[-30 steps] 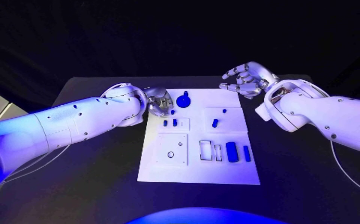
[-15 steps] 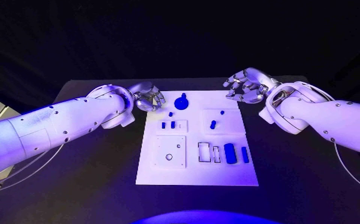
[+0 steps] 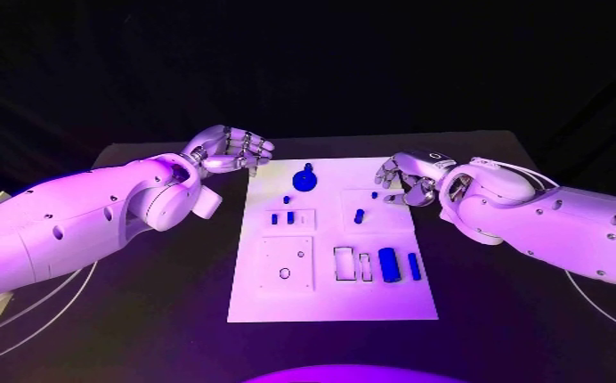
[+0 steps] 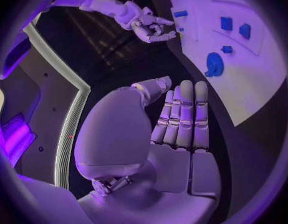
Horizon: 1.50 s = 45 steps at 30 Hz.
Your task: Assemble the parts on the task board
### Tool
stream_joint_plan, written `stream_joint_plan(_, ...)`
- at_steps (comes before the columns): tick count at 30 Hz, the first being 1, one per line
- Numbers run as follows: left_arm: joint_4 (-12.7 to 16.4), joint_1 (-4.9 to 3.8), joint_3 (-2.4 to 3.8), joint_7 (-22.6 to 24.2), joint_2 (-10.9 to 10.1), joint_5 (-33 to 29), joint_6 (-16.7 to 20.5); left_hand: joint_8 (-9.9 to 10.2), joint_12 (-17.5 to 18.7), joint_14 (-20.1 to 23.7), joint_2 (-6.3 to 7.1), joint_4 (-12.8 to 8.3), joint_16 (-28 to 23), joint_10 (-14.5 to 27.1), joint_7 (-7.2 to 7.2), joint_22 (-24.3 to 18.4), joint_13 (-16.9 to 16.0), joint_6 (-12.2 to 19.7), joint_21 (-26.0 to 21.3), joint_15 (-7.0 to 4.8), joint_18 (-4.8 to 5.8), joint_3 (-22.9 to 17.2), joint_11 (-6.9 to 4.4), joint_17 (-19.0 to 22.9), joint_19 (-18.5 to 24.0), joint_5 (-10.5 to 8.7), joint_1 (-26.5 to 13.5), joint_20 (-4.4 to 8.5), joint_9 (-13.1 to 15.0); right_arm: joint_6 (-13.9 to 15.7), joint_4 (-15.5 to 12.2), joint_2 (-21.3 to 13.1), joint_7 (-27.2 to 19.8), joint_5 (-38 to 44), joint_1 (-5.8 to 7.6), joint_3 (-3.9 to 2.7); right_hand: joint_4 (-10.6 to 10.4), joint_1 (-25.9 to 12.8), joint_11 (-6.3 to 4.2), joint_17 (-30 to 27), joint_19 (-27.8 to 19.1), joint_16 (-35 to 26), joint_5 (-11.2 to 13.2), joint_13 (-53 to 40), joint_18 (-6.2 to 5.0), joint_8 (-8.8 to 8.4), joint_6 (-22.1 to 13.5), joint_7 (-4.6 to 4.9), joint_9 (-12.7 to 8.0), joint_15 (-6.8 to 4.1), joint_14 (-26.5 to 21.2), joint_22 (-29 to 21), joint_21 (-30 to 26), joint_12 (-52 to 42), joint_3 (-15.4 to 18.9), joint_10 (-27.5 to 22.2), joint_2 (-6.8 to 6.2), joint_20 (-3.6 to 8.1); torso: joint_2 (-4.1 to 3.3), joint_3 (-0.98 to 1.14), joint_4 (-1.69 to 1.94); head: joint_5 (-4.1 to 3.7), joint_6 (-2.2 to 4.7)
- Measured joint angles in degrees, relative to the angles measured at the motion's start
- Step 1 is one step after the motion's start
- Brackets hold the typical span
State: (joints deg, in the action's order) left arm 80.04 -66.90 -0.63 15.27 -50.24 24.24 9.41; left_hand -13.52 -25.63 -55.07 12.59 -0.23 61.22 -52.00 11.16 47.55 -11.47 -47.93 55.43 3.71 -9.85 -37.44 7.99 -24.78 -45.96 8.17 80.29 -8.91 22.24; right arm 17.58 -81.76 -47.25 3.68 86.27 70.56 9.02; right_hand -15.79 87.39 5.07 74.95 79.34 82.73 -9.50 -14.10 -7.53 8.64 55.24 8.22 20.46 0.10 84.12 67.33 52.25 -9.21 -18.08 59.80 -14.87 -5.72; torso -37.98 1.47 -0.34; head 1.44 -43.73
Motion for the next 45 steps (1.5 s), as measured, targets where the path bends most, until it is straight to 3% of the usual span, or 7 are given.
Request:
stream_joint_plan(4, 1.4, 0.01, 0.01, 2.7, -0.8, -5.3, -0.3, 0.0, -0.1, 0.0, 0.0, 0.2, 0.0, 0.0, 0.0, -0.3, 0.0, 0.0, -0.3, 0.0, 0.02, 0.5, 0.0, 0.0, 0.0, 0.0, 0.0, 0.0, 0.0, -0.2, 0.6, 1.0, 1.3, 3.6, -0.41, 0.0, 0.1, 0.0, 0.0, 0.0, 0.0, 0.0, 0.0, 0.6, 0.0, 0.0, 0.1, 0.09, 0.1, 0.21, -0.2, 0.0, 0.0, 0.4, 0.1, 0.0, 0.0, -0.01, -0.01, -0.01, 0.02, 0.1, -0.02)
stream_joint_plan(14, 2.3, 0.03, 0.01, 5.2, -1.4, -10.7, -0.8, -0.3, -0.3, 0.0, -0.23, 0.1, 0.0, 0.0, 0.0, -0.6, 0.1, 0.0, -0.5, 0.0, 0.06, 0.8, 0.0, 0.0, -0.2, 0.0, -0.2, -0.22, 0.0, -0.1, 1.6, 2.8, 3.4, 7.4, -0.89, -0.01, 0.1, 0.5, -0.06, 0.0, 0.2, 0.0, 0.0, 2.0, 0.0, 0.0, 0.9, 0.16, 0.1, 0.2, -0.2, 1.0, 0.8, 0.4, -0.2, 1.2, 0.54, 0.18, -0.07, 0.02, -0.02, 0.5, -0.25)
stream_joint_plan(19, 2.3, 0.03, 0.01, 5.7, -1.5, -11.8, -0.8, -0.3, -0.3, 0.0, -0.22, 0.3, 0.0, 0.0, 0.0, -0.6, 0.1, 0.0, -0.5, 0.0, 0.07, 0.9, 0.0, 0.0, -0.2, 0.0, -0.2, -0.22, 0.0, -0.2, 2.0, 3.6, 3.8, 7.9, -1.22, -0.02, 0.0, 1.0, -0.46, 0.0, 0.4, 0.3, 1.3, 3.6, 0.0, 0.0, 1.7, -0.29, 0.1, 0.2, -0.2, 1.7, 1.4, 0.7, -2.9, 3.1, 1.02, 0.39, -0.07, 0.05, -0.07, 0.61, -0.41)
stream_joint_plan(21, 2.3, 0.03, 0.01, 5.8, -1.6, -12.1, -0.9, -0.3, -0.3, 0.0, -0.23, 0.3, 0.0, 0.0, -0.01, -0.6, 0.1, 0.0, -0.5, 0.0, 0.08, 0.9, 0.0, 0.0, -0.2, 0.0, -0.2, -0.22, 0.0, -0.3, 2.3, 3.9, 3.9, 8.0, -1.38, -0.02, 0.1, 1.0, -0.61, 0.0, 0.7, 0.7, 1.8, 4.4, 0.92, 0.47, 3.1, -0.46, 0.4, 0.2, -0.2, 2.5, 2.7, 1.0, -4.8, 4.9, 2.14, 0.69, -0.07, 0.09, -0.09, 0.68, -0.51)
stream_joint_plan(25, 2.3, 0.03, 0.01, 5.9, -1.6, -12.6, -0.9, -0.3, -0.3, 0.0, -0.23, 0.3, 0.0, 0.0, -0.01, -0.6, 0.1, 0.0, -0.5, -0.01, 0.09, 0.9, 0.0, 0.0, -0.4, 0.0, -0.2, -0.43, 0.0, -0.7, 2.9, 4.5, 4.0, 8.0, -1.58, -0.03, 0.6, 1.0, -0.94, 0.0, 0.7, 0.8, 2.0, 5.4, 0.93, 0.89, 4.0, -0.66, 0.7, -0.02, 0.0, 3.5, 3.7, 1.6, -7.3, 6.7, 2.14, 0.69, -0.02, 0.13, -0.17, 0.76, -0.59)
stream_joint_plan(34, 2.3, 0.03, 0.0, 6.0, -1.6, -13.0, -0.9, -0.3, -0.3, 0.0, -0.53, 0.1, 0.0, 0.0, -0.01, -0.7, 0.2, 0.0, -0.5, -0.01, 0.1, 1.2, 0.0, 0.1, -1.1, 0.0, 0.1, -0.21, 0.0, -1.0, 3.5, 5.2, 4.1, 8.0, -1.58, -0.16, 1.7, 0.6, -0.83, 0.0, 0.7, 0.8, 2.0, 6.6, 0.93, 1.13, 4.5, -0.45, 1.0, -0.02, 0.0, 4.1, 4.0, 2.6, -9.8, 8.2, 2.55, 0.69, 0.0, 0.14, -0.14, 0.67, -0.75)
stream_joint_plan(45, 2.2, 0.03, 0.0, 6.0, -1.6, -13.0, -1.0, -0.3, -0.3, 0.0, -0.53, 0.1, -0.2, 0.2, -0.01, -0.7, 0.3, 0.0, -0.5, -0.01, 0.11, 1.2, -0.21, 0.2, -1.1, 0.0, 0.1, -0.2, -0.1, -1.8, 3.8, 5.7, 4.6, 8.0, -1.48, -0.3, 3.5, -0.7, -1.36, 0.0, 0.9, 0.8, 0.9, 7.5, 0.92, 2.24, 5.9, -1.21, 1.9, -0.36, -0.1, 4.7, 4.4, 3.5, -12.1, 10.7, 3.41, 0.89, 0.0, 0.11, -0.14, 0.51, -0.8)
